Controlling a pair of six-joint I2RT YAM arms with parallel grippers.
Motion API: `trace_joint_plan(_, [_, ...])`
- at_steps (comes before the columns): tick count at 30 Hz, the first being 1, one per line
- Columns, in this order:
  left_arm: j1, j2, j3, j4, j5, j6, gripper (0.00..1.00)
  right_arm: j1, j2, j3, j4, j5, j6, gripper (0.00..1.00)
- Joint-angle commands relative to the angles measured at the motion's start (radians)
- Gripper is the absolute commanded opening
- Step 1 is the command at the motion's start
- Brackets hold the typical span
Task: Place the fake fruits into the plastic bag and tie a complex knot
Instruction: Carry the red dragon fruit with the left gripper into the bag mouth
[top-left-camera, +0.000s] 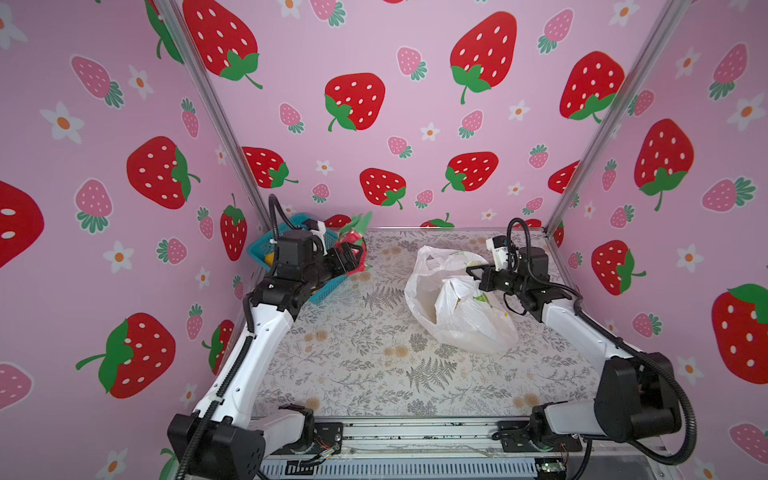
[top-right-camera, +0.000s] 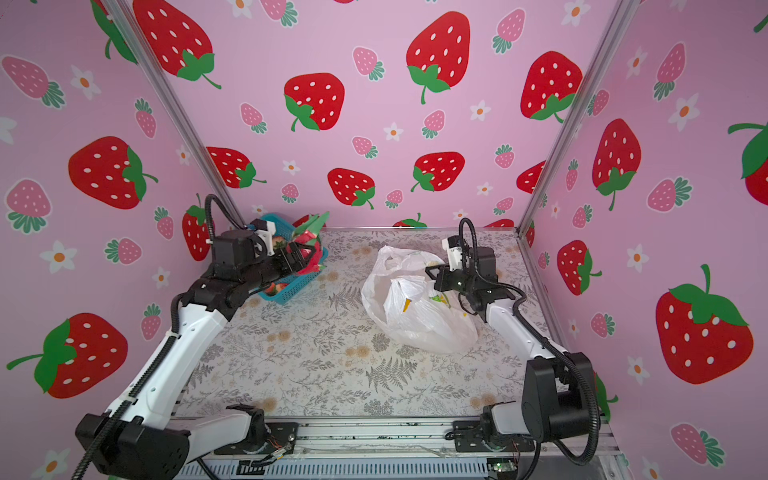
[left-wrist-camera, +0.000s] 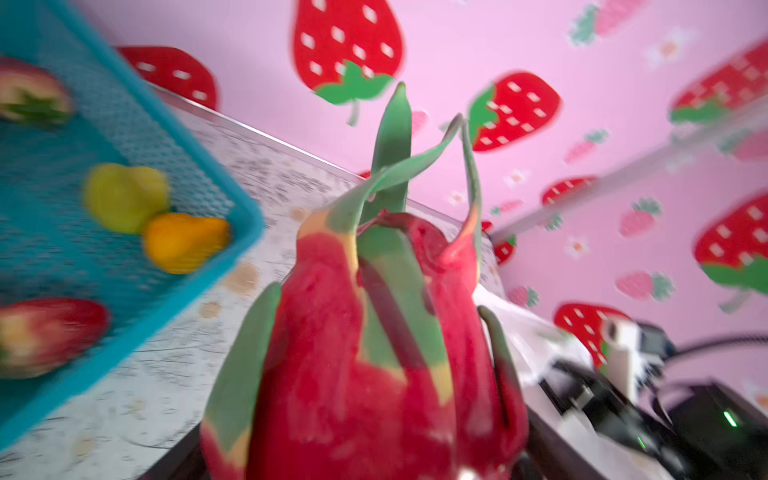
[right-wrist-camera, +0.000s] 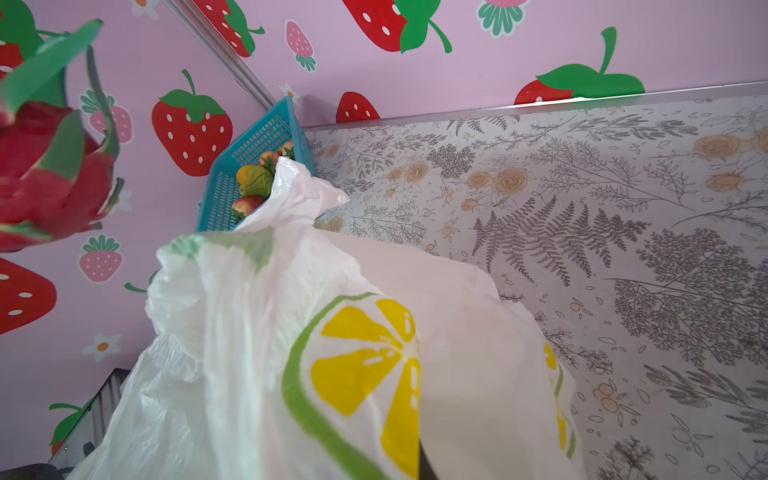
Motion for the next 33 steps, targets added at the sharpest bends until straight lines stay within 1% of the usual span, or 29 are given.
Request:
trace_joint_plan(1, [-0.106,-0.041,-0.032,0.138,0.065,0.01,0.47,0.004,0.004,0.055,-0.031,-0.005,-0.032,0.09])
trace_joint_plan(6, [-0.253,0.041,0.002,0.171,0.089,0.077,0.45,0.004,0.01,0.088,-0.061,-0.056,-0.049,0.09])
trace_joint_plan(11, [-0.335,0.1,0.015,0.162,0.069,0.179,0.43,0.004,0.006,0.091,-0.07,-0.095,-0.039,0.09])
trace_joint_plan(15, [-0.39,0.102,-0.016,0.157,0.024,0.281,0.41,0.004,0.017,0.106,-0.082,-0.122,-0.026,0.09])
trace_joint_plan(19, [-0.414,0.057,-0.062,0.154,-0.069,0.307,0.39,0.004,0.041,0.135,-0.123,-0.119,-0.033,0.09])
trace_joint_plan(21, [-0.416,0.014,-0.082,0.142,-0.144,0.322,0.37,0.004,0.044,0.148,-0.148,-0.1,-0.053,0.09])
trace_joint_plan(23, [-0.418,-0.029,-0.096,0.127,-0.186,0.356,0.36,0.004,0.044,0.155,-0.162,-0.083,-0.069,0.09])
trace_joint_plan(25, [-0.419,-0.064,-0.1,0.099,-0.189,0.396,0.36,0.004,0.044,0.164,-0.173,-0.072,-0.078,0.09])
trace_joint_plan(27, [-0.422,-0.083,-0.089,0.046,-0.169,0.436,0.36,0.004,0.045,0.169,-0.176,-0.074,-0.08,0.09])
trace_joint_plan(33, [-0.467,-0.096,-0.034,-0.142,-0.158,0.565,0.34,0.004,0.049,0.173,-0.174,-0.081,-0.084,0.09])
